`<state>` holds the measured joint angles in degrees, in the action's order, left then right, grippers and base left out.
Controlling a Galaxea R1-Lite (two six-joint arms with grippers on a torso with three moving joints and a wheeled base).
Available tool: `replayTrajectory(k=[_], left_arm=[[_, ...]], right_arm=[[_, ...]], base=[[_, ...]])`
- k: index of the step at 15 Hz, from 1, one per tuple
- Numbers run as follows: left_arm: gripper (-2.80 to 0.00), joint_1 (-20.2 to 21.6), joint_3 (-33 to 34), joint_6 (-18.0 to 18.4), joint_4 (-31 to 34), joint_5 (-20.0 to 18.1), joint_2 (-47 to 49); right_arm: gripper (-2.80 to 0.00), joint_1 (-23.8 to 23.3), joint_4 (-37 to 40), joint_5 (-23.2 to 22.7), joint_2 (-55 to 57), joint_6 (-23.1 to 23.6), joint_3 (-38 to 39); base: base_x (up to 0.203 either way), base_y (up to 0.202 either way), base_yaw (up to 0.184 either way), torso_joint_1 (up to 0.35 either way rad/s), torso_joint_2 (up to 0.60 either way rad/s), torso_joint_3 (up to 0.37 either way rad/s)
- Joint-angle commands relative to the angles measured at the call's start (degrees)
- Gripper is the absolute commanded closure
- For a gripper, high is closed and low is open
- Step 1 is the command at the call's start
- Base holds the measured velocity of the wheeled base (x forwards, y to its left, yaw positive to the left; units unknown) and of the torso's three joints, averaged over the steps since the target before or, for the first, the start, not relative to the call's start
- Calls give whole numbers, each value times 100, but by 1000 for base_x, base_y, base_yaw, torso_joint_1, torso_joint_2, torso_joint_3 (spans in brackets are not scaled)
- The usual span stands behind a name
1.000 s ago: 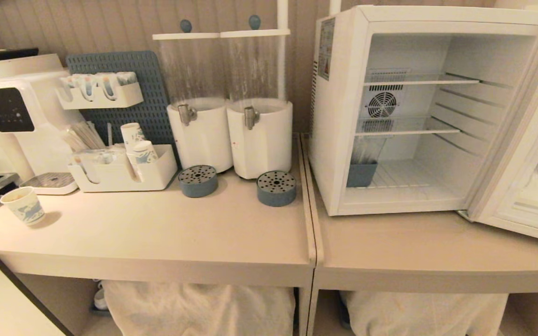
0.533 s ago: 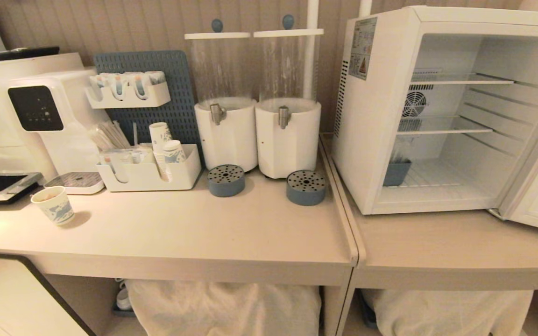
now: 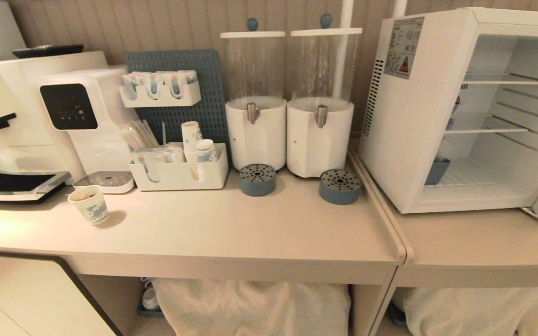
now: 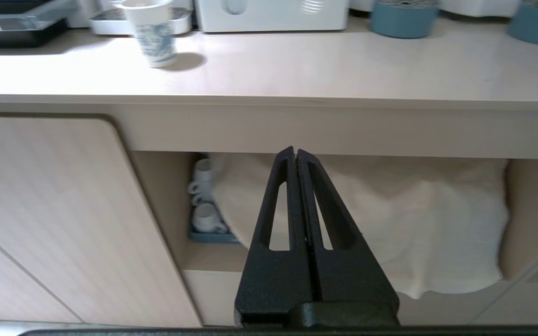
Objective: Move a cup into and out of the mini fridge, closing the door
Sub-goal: Place the paper cup on the table
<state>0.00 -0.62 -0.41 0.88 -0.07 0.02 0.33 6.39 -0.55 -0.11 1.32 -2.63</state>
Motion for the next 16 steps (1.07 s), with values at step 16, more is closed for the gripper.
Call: replayTrajectory(k=[16], left_arm=[[0, 0, 1, -11, -9, -1, -11]], right_arm=[[0, 2, 64, 73, 576, -122, -1034]], base=[[0, 139, 2, 3, 2, 2]])
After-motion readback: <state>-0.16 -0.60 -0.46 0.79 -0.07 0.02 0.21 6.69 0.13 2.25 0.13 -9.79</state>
